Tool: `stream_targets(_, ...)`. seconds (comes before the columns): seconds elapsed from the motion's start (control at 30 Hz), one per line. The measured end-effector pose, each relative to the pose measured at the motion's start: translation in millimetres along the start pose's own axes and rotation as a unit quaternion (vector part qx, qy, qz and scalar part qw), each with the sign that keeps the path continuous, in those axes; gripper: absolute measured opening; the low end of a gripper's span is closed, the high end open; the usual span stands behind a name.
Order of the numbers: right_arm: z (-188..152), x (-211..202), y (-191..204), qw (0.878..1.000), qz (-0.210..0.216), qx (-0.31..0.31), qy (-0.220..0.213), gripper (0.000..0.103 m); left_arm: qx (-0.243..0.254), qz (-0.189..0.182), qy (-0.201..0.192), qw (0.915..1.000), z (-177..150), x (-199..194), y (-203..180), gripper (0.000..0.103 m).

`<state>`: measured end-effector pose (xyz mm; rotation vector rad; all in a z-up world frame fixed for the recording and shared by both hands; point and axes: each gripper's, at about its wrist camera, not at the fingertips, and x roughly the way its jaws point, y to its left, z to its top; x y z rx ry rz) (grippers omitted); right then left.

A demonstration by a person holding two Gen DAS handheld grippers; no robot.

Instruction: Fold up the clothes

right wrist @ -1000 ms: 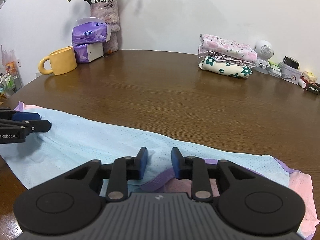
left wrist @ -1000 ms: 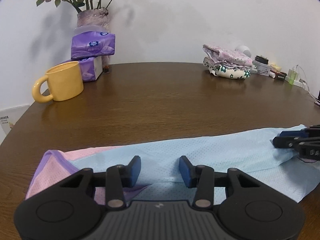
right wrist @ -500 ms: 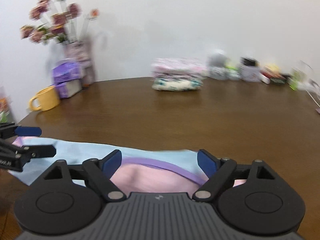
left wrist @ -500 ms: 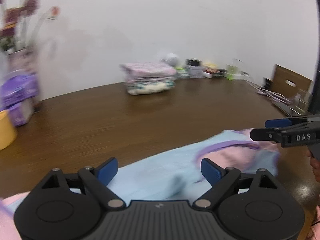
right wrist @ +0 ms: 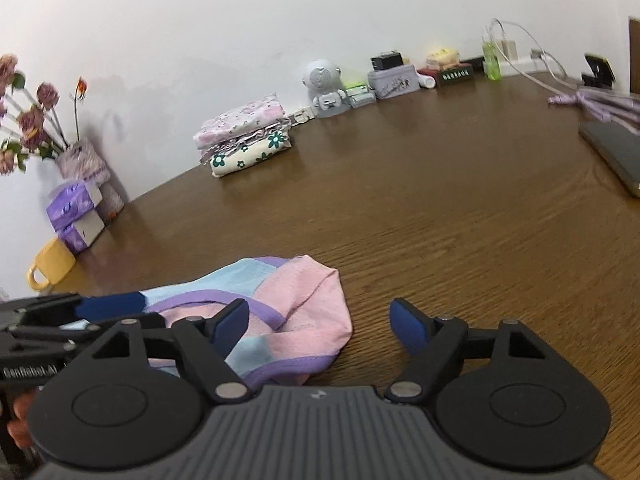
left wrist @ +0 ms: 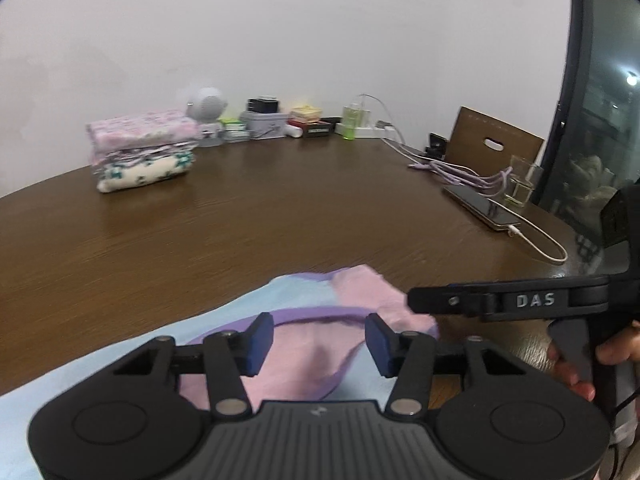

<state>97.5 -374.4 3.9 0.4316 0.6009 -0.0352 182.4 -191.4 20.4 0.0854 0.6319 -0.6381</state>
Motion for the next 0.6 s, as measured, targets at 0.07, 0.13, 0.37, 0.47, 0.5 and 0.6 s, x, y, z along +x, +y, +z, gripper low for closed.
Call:
stream_targets(0.07,-1,3,-5,1.0,0.01,0.022,0.0,0.072,-0.003,-0.006,0.002,1.0,5,7,-5,0.037)
stream_targets(0.13,-2,5,-10,0.999,0.015,0.043,-0.005,0.069,-0.011,-0.01,0.0,0.9999,9,13,-7,0.035)
stream_targets(0.37,0,16,-20,0.996,0.046,0.082,-0.012,0.049,-0.01,0.003,0.013,0.9999,13,43,-23,0.019)
stream_targets(0.47,0,19,-22,0.995,0.051,0.085,-0.015,0.047,-0.005,0.012,0.022,0.9997,10,54,-30,0.017)
stream_targets(0.5,0,19,-22,0.995,0.052,0.083,-0.016,0.047,-0.006,0.013,0.027,0.9995,9,57,-31,0.017)
stream_targets(0.6,-1,18,-25,0.994,0.058,0.086,-0.017,0.045,-0.004,0.019,0.033,0.9993,7,61,-32,0.017)
